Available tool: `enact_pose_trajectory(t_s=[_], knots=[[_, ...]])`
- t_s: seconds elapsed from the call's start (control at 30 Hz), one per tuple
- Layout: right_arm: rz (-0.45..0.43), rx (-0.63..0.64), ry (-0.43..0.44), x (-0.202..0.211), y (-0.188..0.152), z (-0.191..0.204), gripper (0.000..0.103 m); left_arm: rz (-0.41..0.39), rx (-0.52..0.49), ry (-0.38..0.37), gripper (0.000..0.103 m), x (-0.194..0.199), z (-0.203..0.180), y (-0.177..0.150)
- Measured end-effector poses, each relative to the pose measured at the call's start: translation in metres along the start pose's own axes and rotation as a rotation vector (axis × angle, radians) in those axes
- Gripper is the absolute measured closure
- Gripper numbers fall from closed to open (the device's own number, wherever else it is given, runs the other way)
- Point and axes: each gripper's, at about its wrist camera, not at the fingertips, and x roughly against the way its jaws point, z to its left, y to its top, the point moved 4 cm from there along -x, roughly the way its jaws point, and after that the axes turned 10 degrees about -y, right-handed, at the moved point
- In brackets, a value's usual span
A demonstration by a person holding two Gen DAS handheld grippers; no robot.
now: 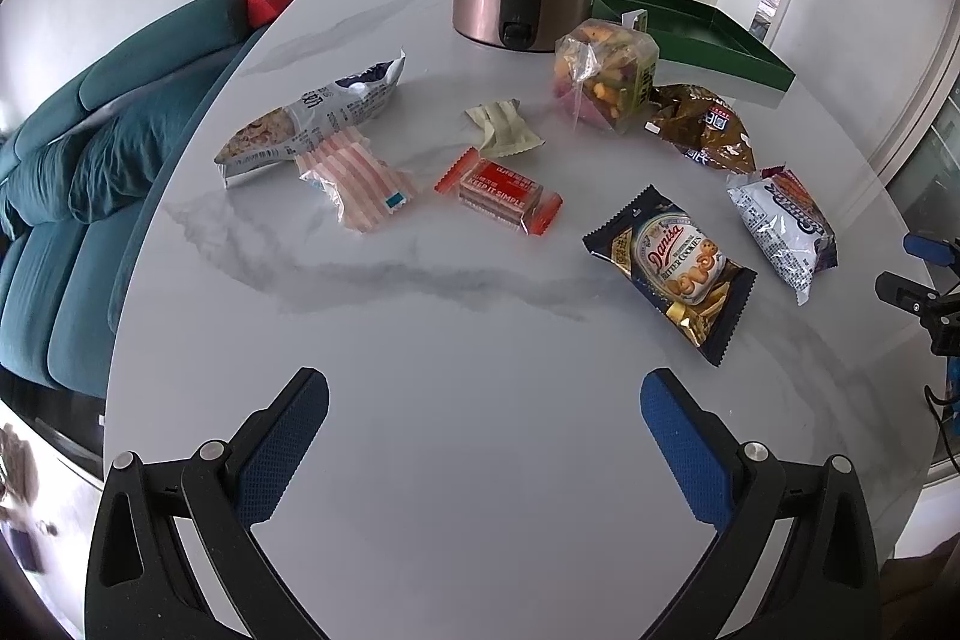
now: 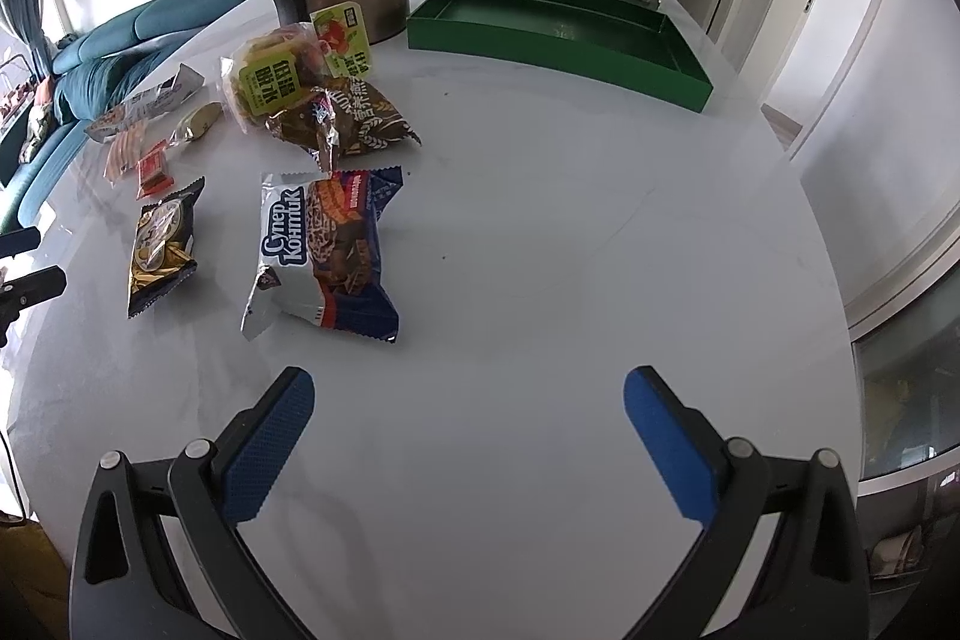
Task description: Organize snacks
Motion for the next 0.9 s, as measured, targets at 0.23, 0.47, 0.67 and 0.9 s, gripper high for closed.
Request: enact_pose_trajectory(t_s=[0.23,0.47,0.67,0.9], knots=[[0.000,0.003,-0.006,-0.0006,0.0004,0.0001,0.000,0.003,0.016,0.004,0.001,-0.0005,0.0032,-0.0001],[-0.001,0.005,-0.006,-0.0007,0.0000,0.0002,0.000,0.005,0.022,0.002,0.001,-0.0011,0.0036,0.0000],[-0.001,0.004,-0.007,-0.0008,-0.0007,0.0007,0.000,0.006,0.023,0.003,0.001,-0.0013,0.0037,-0.0003],[-0.005,0.006,-0.006,-0.0015,-0.0003,0.0019,0.000,0.010,0.029,0.005,0.001,-0.0022,0.0032,-0.0014]])
